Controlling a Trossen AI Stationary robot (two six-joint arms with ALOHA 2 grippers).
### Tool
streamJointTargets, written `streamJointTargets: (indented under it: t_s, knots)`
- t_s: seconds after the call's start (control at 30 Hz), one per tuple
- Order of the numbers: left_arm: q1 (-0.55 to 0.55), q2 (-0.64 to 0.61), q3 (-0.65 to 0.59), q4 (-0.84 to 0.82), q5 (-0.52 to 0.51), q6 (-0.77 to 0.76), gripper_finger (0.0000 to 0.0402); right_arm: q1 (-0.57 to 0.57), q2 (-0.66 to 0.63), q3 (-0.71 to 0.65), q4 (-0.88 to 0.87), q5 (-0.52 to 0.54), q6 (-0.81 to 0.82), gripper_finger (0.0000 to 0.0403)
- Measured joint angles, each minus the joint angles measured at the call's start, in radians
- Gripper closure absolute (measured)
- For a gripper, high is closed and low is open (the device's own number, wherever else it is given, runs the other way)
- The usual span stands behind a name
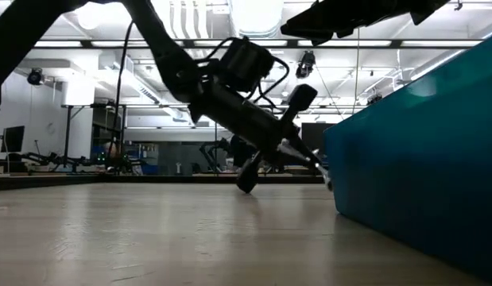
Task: Pick & Place Food Item
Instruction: Put the silver spoon into the black bin
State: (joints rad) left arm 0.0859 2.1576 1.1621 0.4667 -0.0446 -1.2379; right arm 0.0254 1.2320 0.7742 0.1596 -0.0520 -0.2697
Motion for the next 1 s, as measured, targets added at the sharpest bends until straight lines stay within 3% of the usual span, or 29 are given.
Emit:
streamJointTargets:
  t_s: [0.27,0.67,1.0]
  knots:
    - [0.001,-0.001,0.083,-0.264,0.009,-0.092,0.0398,0.000,0.001,0.000,0.001,0.000,0.000,0.0262]
    - [0.001,-0.001,0.082,-0.291,0.011,-0.096,0.0393,0.000,0.001,0.000,0.001,0.000,0.000,0.0262]
    - [0.001,0.000,0.081,-0.294,0.008,-0.095,0.0300,0.000,0.001,0.000,0.002,0.000,0.000,0.0262]
